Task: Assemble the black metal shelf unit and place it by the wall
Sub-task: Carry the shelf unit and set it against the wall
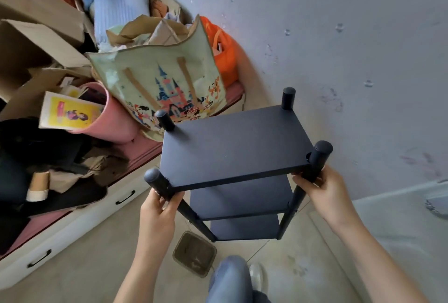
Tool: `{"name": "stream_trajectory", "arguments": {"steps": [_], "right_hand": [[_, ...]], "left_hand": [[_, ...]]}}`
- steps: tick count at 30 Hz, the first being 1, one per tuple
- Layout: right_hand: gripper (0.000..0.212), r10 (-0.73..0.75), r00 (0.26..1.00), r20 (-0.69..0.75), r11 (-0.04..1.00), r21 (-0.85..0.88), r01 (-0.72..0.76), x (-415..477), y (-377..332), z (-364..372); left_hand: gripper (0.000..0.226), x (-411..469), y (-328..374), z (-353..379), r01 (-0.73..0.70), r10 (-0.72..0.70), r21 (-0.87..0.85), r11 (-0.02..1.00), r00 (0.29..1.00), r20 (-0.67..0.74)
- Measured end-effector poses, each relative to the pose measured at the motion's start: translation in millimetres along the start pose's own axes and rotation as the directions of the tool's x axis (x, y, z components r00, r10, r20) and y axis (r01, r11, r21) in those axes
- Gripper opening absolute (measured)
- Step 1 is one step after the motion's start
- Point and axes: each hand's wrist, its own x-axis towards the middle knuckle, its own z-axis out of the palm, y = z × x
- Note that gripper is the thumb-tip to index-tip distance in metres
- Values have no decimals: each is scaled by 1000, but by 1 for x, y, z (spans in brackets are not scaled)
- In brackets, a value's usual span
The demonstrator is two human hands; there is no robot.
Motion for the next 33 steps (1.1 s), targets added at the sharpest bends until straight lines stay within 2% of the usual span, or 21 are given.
{"name": "stream_trajectory", "arguments": {"steps": [5, 15, 19, 22, 24, 27, 30, 32, 33], "right_hand": [[19, 14, 999, -37, 1000, -2, -14, 60, -6, -2], [8, 132, 989, -62, 988, -72, -136, 193, -20, 17], [9, 190, 981, -38, 978, -83, -192, 237, -20, 21], [19, 199, 980, -14, 977, -72, -200, 266, -22, 23], [36, 178, 984, 23, 983, -35, -178, 284, -24, 20], [51, 213, 961, 175, 976, -4, -216, 311, -24, 11], [43, 222, 936, 271, 970, 36, -241, 335, -17, 8], [26, 231, 925, 300, 957, 100, -272, 348, -17, 14], [24, 261, 914, 311, 941, 129, -312, 355, -14, 18]], "left_hand": [[17, 52, 21, 36, 38, -38, 18, 999, 999, 25], [11, 181, 51, 87, 266, -280, 106, 958, 947, 157], [25, 213, 63, 111, 293, -306, 87, 952, 926, 222], [40, 239, 65, 131, 322, -327, 62, 945, 916, 233], [46, 253, 66, 144, 348, -351, 52, 936, 908, 230], [48, 267, 66, 167, 402, -397, 22, 915, 891, 221], [37, 283, 61, 184, 462, -450, -22, 887, 873, 189], [47, 299, 55, 191, 503, -489, -39, 864, 854, 177], [56, 309, 51, 195, 525, -511, -46, 850, 842, 172]]}}
